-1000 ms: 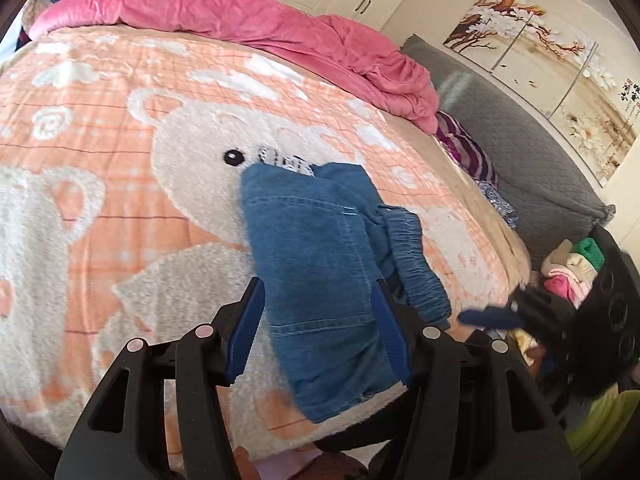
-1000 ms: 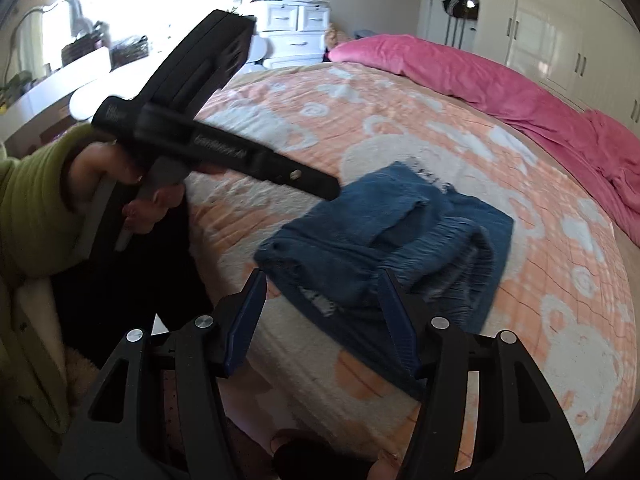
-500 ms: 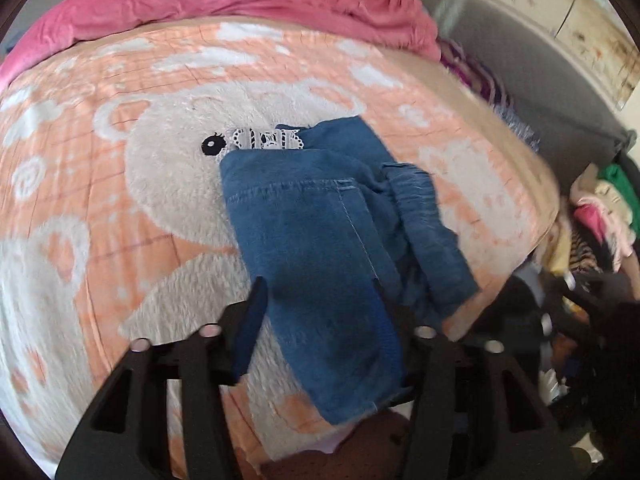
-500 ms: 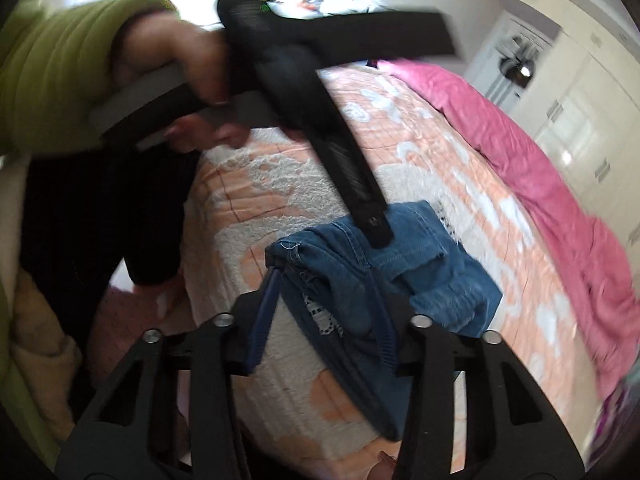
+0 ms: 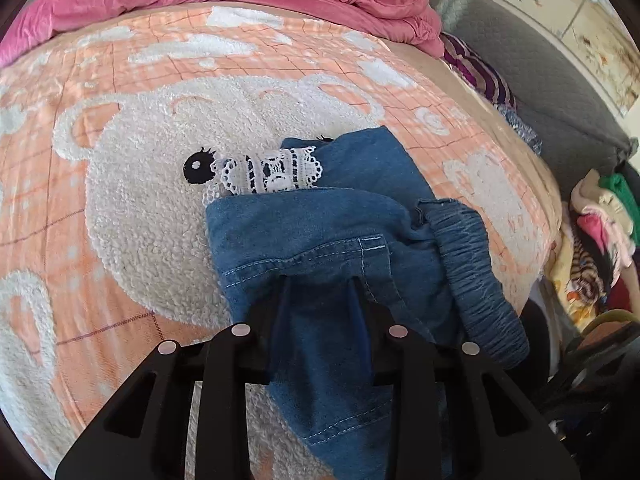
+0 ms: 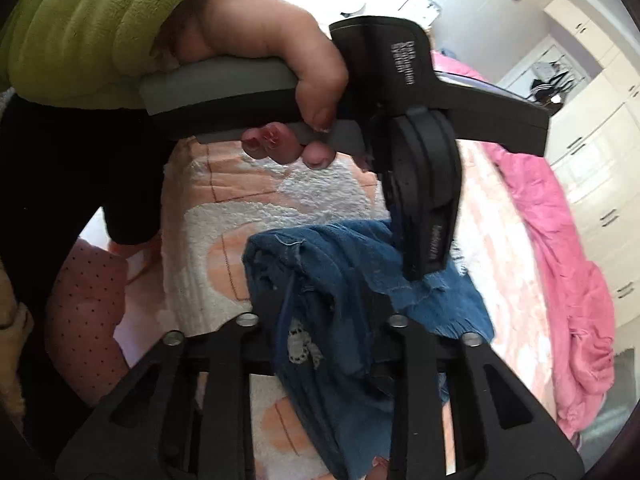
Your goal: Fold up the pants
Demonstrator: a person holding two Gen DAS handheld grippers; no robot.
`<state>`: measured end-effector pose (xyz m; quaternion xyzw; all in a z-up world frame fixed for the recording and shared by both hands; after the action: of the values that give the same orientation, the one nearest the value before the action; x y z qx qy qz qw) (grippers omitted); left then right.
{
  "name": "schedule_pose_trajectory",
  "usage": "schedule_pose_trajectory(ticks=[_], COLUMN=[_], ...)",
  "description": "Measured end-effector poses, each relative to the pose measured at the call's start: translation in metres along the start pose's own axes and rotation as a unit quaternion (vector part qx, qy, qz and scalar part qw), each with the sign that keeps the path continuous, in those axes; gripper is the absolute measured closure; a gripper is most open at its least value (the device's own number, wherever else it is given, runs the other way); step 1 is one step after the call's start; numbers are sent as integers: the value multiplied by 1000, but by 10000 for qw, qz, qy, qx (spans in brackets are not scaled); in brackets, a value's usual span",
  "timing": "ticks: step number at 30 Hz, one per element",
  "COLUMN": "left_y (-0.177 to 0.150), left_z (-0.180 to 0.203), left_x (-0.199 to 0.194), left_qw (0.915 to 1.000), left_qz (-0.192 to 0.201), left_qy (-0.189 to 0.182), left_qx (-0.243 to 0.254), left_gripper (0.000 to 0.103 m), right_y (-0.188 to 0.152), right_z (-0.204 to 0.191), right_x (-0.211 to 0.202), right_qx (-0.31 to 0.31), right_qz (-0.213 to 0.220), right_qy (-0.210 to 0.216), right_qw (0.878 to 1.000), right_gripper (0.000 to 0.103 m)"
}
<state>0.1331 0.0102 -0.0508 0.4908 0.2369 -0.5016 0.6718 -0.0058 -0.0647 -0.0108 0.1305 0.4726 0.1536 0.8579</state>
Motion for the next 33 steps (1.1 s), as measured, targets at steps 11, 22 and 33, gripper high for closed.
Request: schedule_pose_trajectory(ticks=[11,22,33], left_y=[-2,-4,-4], left_z=[3,3,7], left_x=[0,0,0], left_qw=[9999,9998,9995], left_qz=[54,105,150], left_qy=[21,57,163], left_qx=[110,151,210], left_gripper=[74,74,74], right_y=[-28,-39,-22], right_z=[-1,1,32], right_x=[-23,-13,-52], right_qx=[465,1509,2682], right_qz=[97,340,1516], right_qy=[804,981,799], right_qw=[9956,9831,9480], right_gripper=[103,98,96])
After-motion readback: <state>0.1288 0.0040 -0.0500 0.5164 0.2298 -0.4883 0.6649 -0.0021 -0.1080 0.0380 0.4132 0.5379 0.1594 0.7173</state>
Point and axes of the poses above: each gripper's, at about its wrist camera, not at the fingertips, and x roughly the way its jaws point, z to its right, y to its top, the point moved 1 cm from there along x, roughly the way its jaws point, and after that the axes turned 10 degrees about -x, right-handed, at the moved point
